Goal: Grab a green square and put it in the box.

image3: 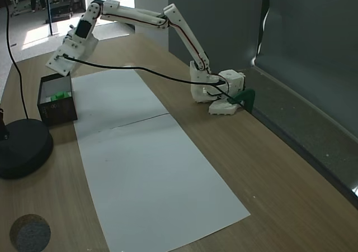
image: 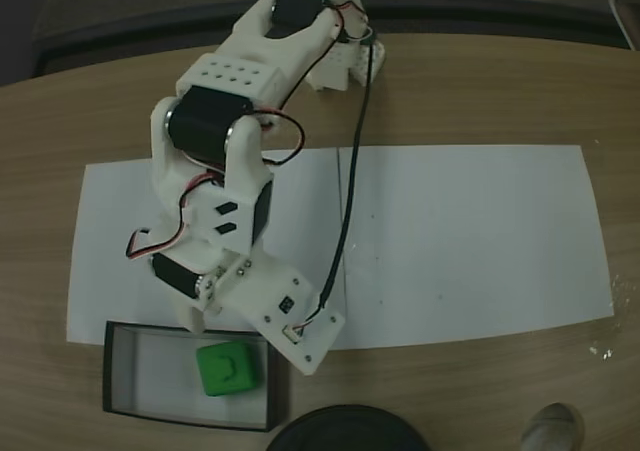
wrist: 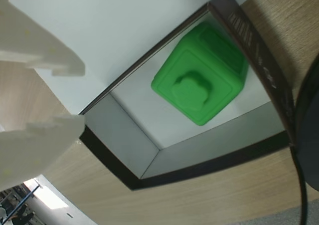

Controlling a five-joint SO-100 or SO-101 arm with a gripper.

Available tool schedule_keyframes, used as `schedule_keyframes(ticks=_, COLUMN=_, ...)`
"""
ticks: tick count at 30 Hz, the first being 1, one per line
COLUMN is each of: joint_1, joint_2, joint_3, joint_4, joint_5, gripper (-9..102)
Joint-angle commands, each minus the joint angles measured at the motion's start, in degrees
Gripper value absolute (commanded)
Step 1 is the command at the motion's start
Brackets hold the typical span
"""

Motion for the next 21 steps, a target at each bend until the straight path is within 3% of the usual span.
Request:
schedule_keyframes(ticks=1, joint_1=-4.0, joint_2=12.9, joint_3=-8.3, joint_4=9.6, joint_5=0.3, gripper=4)
schedule_keyframes(ticks=4, joint_1=-12.6, joint_2=20.8, joint_3=-11.0, joint_4=18.7, joint_5=-1.4, gripper=3)
schedule_keyframes(ticks=12, joint_1=-33.7, joint_2=57.0, joint_3=8.1, joint_4=18.2, joint_5=-6.3, gripper=0)
schedule_keyframes(ticks=21, joint_1=-30.8, joint_2=94.2, joint_3=45.1, joint_4=14.8, joint_5=-8.5, gripper=0)
